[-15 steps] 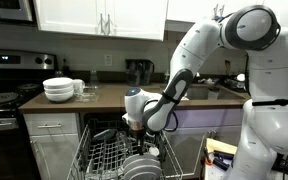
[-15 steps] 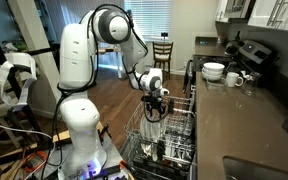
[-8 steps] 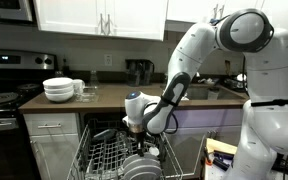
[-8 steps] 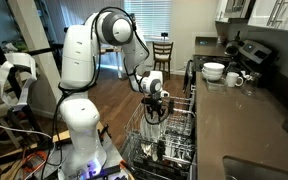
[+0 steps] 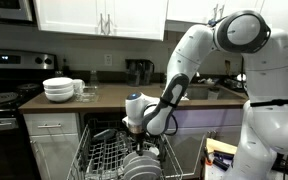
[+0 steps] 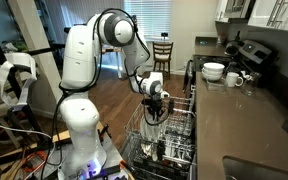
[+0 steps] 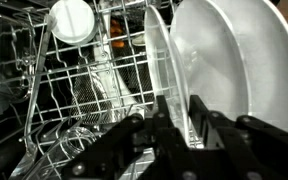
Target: Take a plate out of the dishwasher and put it on the counter
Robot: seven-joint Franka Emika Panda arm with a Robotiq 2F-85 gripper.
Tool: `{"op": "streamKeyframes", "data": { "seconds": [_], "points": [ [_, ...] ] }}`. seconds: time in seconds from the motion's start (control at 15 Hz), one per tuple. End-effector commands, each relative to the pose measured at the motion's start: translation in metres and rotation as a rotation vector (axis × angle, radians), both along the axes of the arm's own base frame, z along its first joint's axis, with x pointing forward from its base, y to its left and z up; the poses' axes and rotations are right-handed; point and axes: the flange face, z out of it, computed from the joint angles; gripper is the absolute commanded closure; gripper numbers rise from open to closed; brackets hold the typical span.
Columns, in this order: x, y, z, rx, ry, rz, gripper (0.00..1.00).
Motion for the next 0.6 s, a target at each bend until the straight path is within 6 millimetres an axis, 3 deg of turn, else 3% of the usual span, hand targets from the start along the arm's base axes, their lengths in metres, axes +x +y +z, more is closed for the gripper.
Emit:
{"op": "streamKeyframes", "data": {
  "seconds": [0.0,0.13,0.2,0.27,0.53],
  "points": [
    [0.0054,-0.0045,-0.0052,0.053,-0.014,0.017,0.62],
    [0.0058,-0.0053,-0.0064,0.068,-0.013,0.015,0.54],
    [0.0061,-0.0058,-0.0068,0.075,-0.012,0.016,0.59],
    [0.0062,-0.0064,-0.0071,0.082,-0.013,0.015,0.79],
    [0.0064,-0.0081,-0.0052,0.097,-0.012,0.016,0.98]
  ]
}}
